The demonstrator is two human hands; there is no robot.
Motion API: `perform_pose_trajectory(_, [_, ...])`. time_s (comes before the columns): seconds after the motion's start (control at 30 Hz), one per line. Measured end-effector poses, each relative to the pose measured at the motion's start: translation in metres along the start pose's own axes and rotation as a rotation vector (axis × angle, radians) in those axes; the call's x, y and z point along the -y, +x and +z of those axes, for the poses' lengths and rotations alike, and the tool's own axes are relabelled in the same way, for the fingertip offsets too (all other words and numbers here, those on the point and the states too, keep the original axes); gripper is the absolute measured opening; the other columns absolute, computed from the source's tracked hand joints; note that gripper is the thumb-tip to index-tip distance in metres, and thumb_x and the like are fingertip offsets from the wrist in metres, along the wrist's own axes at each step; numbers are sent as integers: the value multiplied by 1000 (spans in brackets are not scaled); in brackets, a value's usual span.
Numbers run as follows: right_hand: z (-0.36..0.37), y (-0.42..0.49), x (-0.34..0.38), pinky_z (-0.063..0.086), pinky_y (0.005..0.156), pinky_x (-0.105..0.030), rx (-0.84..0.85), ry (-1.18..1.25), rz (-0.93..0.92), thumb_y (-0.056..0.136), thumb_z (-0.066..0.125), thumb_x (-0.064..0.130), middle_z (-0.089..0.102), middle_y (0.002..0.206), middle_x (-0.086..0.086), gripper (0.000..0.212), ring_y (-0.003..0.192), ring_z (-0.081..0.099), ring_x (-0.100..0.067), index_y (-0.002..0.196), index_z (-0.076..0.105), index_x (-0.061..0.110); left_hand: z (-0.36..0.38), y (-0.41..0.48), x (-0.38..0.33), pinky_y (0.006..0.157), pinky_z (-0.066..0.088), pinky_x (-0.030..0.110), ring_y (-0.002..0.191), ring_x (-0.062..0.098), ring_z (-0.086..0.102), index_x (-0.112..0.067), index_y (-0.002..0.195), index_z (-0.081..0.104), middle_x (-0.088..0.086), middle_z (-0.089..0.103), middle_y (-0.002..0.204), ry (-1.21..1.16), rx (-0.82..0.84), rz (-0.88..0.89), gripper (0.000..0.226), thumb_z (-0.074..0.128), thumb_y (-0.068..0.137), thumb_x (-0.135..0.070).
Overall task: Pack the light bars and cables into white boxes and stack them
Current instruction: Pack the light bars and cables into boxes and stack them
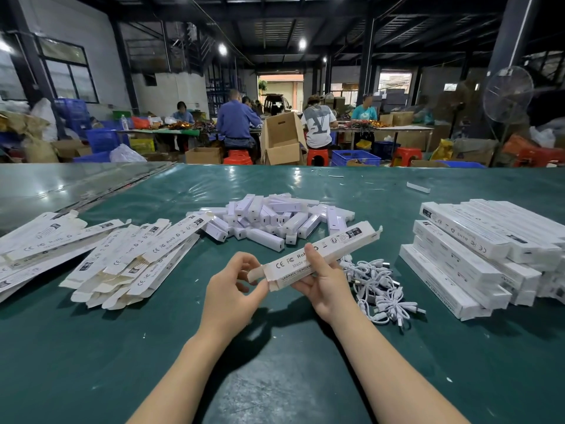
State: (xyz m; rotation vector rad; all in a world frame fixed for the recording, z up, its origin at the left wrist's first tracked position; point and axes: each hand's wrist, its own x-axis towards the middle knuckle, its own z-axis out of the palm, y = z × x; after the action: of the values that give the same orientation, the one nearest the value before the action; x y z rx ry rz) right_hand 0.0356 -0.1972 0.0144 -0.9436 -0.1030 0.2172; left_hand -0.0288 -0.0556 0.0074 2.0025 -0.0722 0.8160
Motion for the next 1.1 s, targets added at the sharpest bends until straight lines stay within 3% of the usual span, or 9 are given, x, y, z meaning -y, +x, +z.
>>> perform_pose_trajectory(0.1, [-1, 1, -1, 54, 47, -29, 9, 3, 5, 85, 60, 17, 70, 63, -2, 11, 59, 69, -17, 91, 53, 13, 0, 0, 4, 55, 45, 22, 59, 19, 53, -33, 76, 51, -11, 65, 77, -9, 3, -22, 31, 71, 75, -9])
perform_pose_trajectory(0.2, [-2, 2, -1, 55, 48, -30, 5, 12, 11, 84, 61, 20, 70, 64, -2, 13, 60, 69, -16, 92, 54, 13, 0, -1, 0, 55, 44, 15, 63, 10, 53, -37, 78, 52, -19, 61, 86, 33, 67, 109, 31, 64, 72, -9])
perform_pose_trajectory(0.3, [-1, 3, -2, 54, 48, -29, -5, -29, 0, 85, 61, 22, 69, 63, -2, 12, 59, 69, -15, 89, 54, 12, 0, -3, -3, 60, 46, 12, 69, 4, 55, -43, 85, 51, -24, 59, 99, 75, 131, 191, 48, 64, 67, 0])
perform_pose_trajectory(0.37, [-1, 2, -3, 54, 48, -28, -5, -76, -19, 87, 60, 21, 68, 60, -1, 11, 58, 68, -14, 86, 54, 12, -1, -2, -2, 60, 47, 14, 64, 5, 55, -42, 83, 51, -22, 61, 95, 78, 145, 172, 53, 66, 65, 5])
perform_pose_trajectory(0.47, [0, 1, -4, 53, 47, -27, 4, -140, -42, 87, 60, 21, 67, 58, 1, 12, 57, 67, -12, 83, 54, 12, -1, -3, -4, 59, 44, 9, 55, 3, 57, -37, 77, 47, -23, 63, 78, 42, 192, 129, 40, 62, 61, -4])
perform_pose_trajectory(0.67, [1, 2, -2, 51, 45, -25, 7, -139, -31, 88, 58, 22, 64, 55, 5, 11, 55, 66, -11, 84, 53, 14, 1, -3, -6, 56, 41, 10, 55, -1, 57, -32, 71, 42, -18, 64, 75, 45, 216, 128, 34, 57, 61, -4])
perform_pose_trajectory(0.77, [1, 3, -2, 51, 46, -25, -3, -116, -29, 87, 60, 20, 64, 54, 4, 11, 54, 65, -11, 82, 53, 13, 1, -2, -3, 58, 42, 11, 60, -4, 56, -34, 70, 48, -14, 63, 72, 79, 159, 176, 42, 68, 66, 3])
perform_pose_trajectory(1.0, [2, 5, -4, 48, 46, -21, -67, -56, -63, 86, 61, 22, 55, 47, 9, 14, 47, 58, -6, 78, 51, 16, 8, -1, -3, 70, 34, -2, 66, -10, 54, -10, 70, 67, -27, 59, 68, 86, 116, 251, 16, 77, 69, 3])
perform_pose_trajectory(1.1, [5, 5, -6, 48, 58, -27, -153, -85, -131, 89, 56, 32, 53, 56, 4, 22, 54, 56, -11, 76, 51, 15, 13, -2, -8, 65, 36, 4, 67, -3, 56, -12, 71, 72, -20, 62, 71, 71, 142, 257, 13, 77, 72, 0])
